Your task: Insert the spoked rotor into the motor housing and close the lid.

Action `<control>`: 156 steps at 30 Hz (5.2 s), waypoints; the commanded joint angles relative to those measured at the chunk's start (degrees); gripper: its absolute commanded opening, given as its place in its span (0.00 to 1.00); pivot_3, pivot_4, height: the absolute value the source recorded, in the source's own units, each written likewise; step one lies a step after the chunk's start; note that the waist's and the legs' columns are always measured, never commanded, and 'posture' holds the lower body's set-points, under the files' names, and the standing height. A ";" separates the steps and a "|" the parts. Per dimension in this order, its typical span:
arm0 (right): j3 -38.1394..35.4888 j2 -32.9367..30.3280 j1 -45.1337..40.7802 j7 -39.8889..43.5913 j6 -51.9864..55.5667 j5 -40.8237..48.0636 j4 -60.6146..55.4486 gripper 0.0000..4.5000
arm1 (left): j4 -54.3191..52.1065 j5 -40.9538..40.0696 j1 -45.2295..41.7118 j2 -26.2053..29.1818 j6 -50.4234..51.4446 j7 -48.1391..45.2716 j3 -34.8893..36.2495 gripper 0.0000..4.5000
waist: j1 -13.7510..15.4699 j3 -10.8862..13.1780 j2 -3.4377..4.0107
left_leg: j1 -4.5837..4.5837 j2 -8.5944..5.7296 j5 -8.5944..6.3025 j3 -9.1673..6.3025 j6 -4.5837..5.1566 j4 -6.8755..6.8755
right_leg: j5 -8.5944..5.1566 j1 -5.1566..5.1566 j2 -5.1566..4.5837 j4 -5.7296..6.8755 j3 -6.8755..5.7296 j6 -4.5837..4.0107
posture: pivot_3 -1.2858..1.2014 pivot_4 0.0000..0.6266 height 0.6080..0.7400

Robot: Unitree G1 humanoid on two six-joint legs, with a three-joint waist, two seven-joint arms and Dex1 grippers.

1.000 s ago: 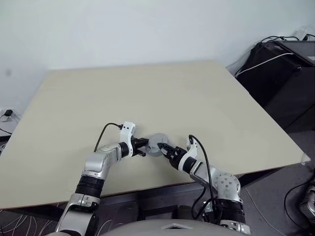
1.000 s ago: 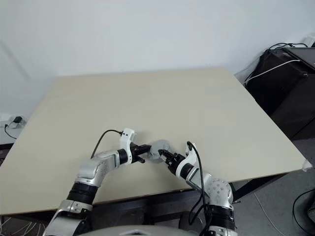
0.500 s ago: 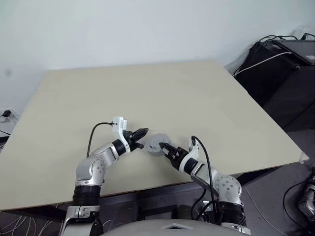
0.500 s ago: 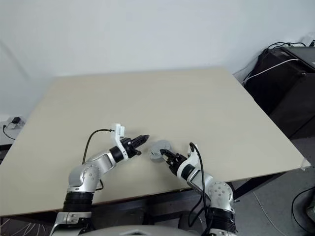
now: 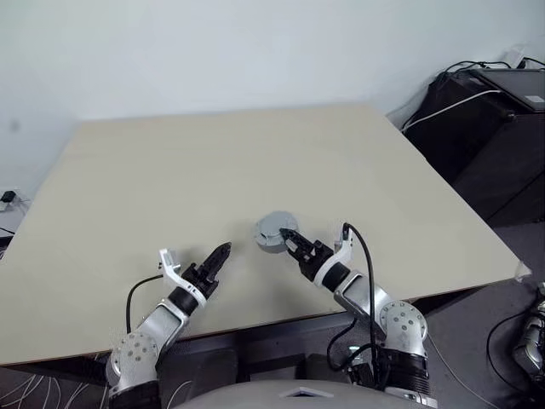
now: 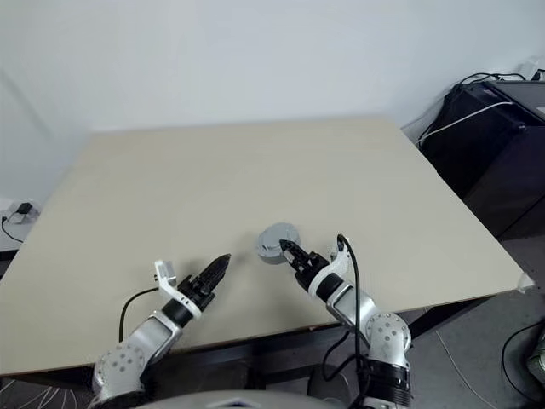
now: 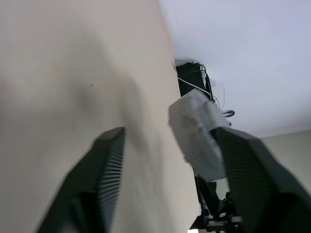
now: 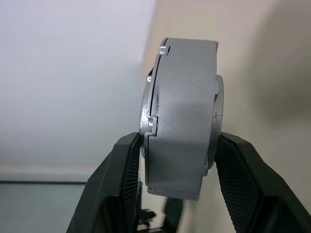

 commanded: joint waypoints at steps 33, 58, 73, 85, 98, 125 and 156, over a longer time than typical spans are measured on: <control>8.13 -2.66 -0.36 -1.76 4.64 13.34 -3.65 0.45 | 0.55 -25.35 3.93 -4.95 -5.45 4.03 -11.02 1.00 | -0.01 0.05 -0.02 | 0.00 0.01 0.01 0.05 0.00 0.08 | 0.00 0.04 0.09 0.00 -0.01 -0.02 | 0.52 0.00 1.00; 9.55 -4.93 0.34 -1.24 4.85 15.06 -3.90 0.45 | -0.56 -28.22 5.24 -3.69 -10.99 3.70 -14.10 0.49 | 0.03 0.05 -0.04 | 0.00 0.01 0.00 0.05 0.02 0.17 | 0.00 0.08 0.12 0.01 -0.03 -0.01 | 0.52 0.00 1.00; 9.90 -7.22 1.25 1.82 2.09 8.35 -6.14 0.45 | -1.57 -27.90 5.34 -3.19 -13.24 4.38 -15.27 0.49 | 0.06 0.05 -0.04 | 0.00 0.02 -0.01 0.05 0.07 0.31 | 0.02 0.14 0.16 0.05 -0.15 0.01 | 0.52 0.00 1.00; 11.65 -14.03 3.08 6.34 -1.13 -2.76 -14.49 1.00 | -1.73 -25.58 2.71 -1.27 -17.19 5.89 -12.44 0.47 | 0.20 0.07 -0.07 | 0.00 0.03 -0.02 0.06 0.09 0.36 | 0.03 0.15 0.15 0.05 -0.16 0.03 | 0.52 0.00 1.00; 25.80 -28.11 11.09 24.72 -36.76 -48.20 -19.04 1.00 | 8.85 -18.53 -8.62 3.95 -22.39 8.86 0.34 0.47 | 0.40 0.18 -0.36 | 0.12 0.02 -0.05 0.07 0.16 0.60 | 0.05 0.41 0.48 0.04 -0.23 0.08 | 0.52 0.00 1.00; 25.08 -25.19 17.15 30.96 -53.66 -61.41 -8.47 1.00 | 45.26 2.90 -36.80 10.36 -28.31 6.31 9.60 0.47 | 1.64 0.23 -0.92 | 0.18 0.04 0.15 0.04 -0.19 0.76 | 0.22 0.53 0.19 0.06 -0.28 0.22 | 0.52 0.00 1.00; 25.57 -23.42 15.01 32.88 -48.05 -61.89 -8.55 1.00 | 10.42 13.00 -7.74 18.42 -6.92 -3.58 -3.06 0.99 | 0.01 -0.44 -0.55 | 0.51 0.03 0.11 0.06 -0.18 0.46 | 0.23 0.62 0.03 0.12 0.07 0.17 | 0.52 0.00 1.00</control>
